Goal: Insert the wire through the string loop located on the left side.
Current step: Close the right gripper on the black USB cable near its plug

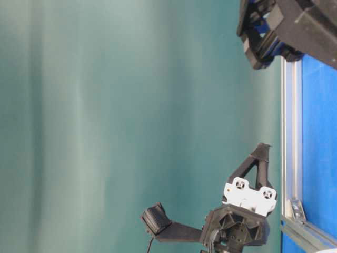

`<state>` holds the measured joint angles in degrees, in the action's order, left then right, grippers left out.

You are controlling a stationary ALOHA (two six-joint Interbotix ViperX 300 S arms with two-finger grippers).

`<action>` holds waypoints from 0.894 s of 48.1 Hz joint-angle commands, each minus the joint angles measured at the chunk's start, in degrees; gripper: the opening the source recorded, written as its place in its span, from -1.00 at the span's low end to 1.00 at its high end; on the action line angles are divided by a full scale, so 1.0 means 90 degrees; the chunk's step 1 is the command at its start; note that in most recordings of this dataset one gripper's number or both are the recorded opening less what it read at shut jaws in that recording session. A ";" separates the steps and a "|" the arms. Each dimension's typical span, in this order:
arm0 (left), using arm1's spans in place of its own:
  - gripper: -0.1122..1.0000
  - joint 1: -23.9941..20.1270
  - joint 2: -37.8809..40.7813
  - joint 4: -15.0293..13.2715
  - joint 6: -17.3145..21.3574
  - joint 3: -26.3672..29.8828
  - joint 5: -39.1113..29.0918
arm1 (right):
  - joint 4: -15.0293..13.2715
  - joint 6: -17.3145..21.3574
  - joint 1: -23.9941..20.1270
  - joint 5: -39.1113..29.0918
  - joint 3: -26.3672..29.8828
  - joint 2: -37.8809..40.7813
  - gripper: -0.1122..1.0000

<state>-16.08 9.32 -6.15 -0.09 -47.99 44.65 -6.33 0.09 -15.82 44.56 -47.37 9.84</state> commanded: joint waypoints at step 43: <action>-0.80 0.0049 -0.0342 0.0137 -0.0029 0.0078 -0.0107 | 0.0107 0.0518 -0.0029 -0.0508 0.0264 -0.0068 0.76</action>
<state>-15.64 7.82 -5.10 -0.35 -47.99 43.33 -5.71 4.66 -15.91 39.81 -46.14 9.49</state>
